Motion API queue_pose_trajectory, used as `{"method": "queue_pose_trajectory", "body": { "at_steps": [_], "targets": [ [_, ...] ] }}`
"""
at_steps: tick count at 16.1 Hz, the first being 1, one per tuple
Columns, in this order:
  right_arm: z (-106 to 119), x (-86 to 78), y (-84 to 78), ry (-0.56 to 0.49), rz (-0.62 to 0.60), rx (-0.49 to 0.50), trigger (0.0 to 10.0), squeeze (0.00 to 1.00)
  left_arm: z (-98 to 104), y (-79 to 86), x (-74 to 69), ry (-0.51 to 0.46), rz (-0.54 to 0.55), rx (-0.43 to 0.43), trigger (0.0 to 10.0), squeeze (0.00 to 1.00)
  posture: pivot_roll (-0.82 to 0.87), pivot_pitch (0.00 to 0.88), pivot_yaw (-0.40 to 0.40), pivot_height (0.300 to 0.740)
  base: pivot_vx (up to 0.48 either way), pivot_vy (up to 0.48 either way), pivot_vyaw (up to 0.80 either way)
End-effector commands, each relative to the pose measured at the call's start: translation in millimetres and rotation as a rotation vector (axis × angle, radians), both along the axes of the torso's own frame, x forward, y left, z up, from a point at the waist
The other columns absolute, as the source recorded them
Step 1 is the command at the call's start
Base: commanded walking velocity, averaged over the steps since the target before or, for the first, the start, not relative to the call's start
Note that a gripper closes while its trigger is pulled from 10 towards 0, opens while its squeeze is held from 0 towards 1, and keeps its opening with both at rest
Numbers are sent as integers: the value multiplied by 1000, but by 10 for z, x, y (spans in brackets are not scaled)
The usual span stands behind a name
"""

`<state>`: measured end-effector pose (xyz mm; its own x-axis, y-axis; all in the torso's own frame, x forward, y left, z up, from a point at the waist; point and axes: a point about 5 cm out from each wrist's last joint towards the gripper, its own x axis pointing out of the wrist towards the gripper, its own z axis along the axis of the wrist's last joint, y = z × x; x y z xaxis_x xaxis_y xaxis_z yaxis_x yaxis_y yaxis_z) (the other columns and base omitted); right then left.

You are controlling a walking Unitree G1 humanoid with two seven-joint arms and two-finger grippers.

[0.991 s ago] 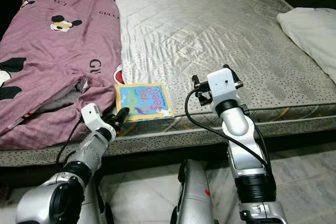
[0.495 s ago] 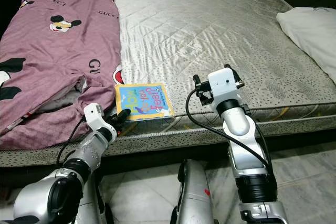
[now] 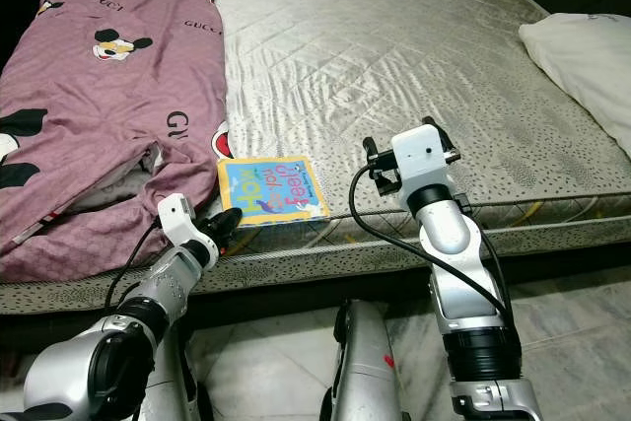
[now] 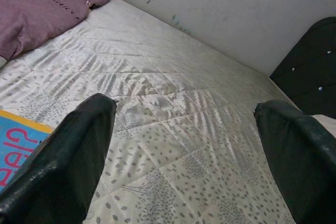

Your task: Clean up the room

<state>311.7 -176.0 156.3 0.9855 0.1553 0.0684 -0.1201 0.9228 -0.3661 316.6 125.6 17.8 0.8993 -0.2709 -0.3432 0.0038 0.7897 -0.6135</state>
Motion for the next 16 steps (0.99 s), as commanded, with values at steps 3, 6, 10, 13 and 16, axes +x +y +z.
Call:
{"method": "queue_pose_trajectory", "body": {
  "at_steps": [3, 6, 10, 13, 16],
  "targets": [
    [81, 35, -68, -26, -24, -2, 10000, 0, 63, -46, 54, -23, -17, 17, 0, 0, -269, 0, -91, 535, 0, 0, 0],
    [89, 47, -71, -31, -26, -3, 10000, 0, 138, 66, 109, -85, 37, 89, 0, 0, -263, 0, -91, 535, 0, 0, 0],
    [73, 81, -23, -47, -41, 17, 10000, 0, 513, 300, 317, -301, 99, 285, 0, 0, -231, 0, -75, 535, 0, 0, 0],
    [52, 126, 31, -57, -54, 44, 10000, 0, 979, 565, 509, -478, 223, 407, 0, 0, -193, 0, -59, 535, 0, 0, 0],
    [42, 188, 148, -62, -45, 108, 10000, 0, 1428, 680, 619, -657, 286, 534, 0, 0, -146, 0, -38, 535, 0, 0, 0]
  ]
}}
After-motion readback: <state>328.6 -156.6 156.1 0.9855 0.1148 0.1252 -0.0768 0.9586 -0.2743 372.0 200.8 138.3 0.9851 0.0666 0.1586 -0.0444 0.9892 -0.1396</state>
